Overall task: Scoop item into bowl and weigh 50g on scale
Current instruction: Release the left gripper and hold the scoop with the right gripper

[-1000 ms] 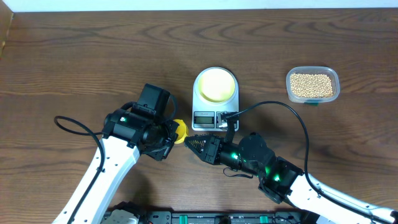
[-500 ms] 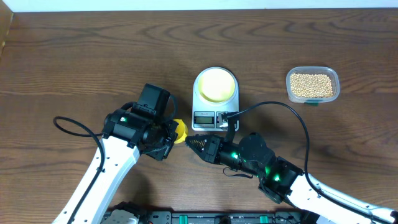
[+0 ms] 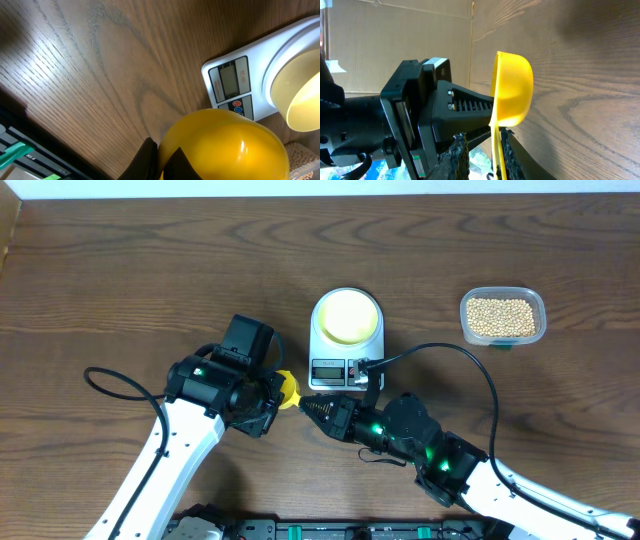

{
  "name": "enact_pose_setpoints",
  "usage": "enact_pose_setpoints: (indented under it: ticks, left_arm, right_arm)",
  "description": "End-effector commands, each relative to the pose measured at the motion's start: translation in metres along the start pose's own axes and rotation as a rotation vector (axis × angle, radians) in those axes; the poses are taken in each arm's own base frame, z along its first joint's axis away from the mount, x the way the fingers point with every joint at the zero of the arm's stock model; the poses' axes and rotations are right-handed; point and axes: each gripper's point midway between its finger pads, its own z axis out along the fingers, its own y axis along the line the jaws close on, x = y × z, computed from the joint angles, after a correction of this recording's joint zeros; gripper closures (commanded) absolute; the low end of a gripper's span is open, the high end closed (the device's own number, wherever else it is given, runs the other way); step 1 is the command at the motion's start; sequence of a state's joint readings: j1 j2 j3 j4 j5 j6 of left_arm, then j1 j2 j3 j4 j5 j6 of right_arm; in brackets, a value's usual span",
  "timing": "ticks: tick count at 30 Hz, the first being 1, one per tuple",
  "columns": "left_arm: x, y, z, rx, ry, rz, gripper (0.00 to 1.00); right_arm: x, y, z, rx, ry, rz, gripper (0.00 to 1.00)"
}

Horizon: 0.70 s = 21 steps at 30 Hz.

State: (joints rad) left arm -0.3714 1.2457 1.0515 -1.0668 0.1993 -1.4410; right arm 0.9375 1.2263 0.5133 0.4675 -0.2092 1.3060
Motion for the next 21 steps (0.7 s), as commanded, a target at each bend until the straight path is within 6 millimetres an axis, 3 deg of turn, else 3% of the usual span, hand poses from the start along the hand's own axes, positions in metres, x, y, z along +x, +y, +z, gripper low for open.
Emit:
enact_pose_setpoints:
  ticks: [1, 21]
  left_arm:
    - [-0.0050, 0.0039, 0.0028, -0.018, -0.033, -0.010, 0.93]
    - [-0.0051, 0.0040, 0.0028, -0.019, -0.034, -0.009, 0.93]
  right_arm:
    - [0.0009, -0.0055, 0.0026, 0.018, -0.008, 0.026, 0.80]
    - [0.0014, -0.0079, 0.0041, 0.023, -0.006, 0.053, 0.94]
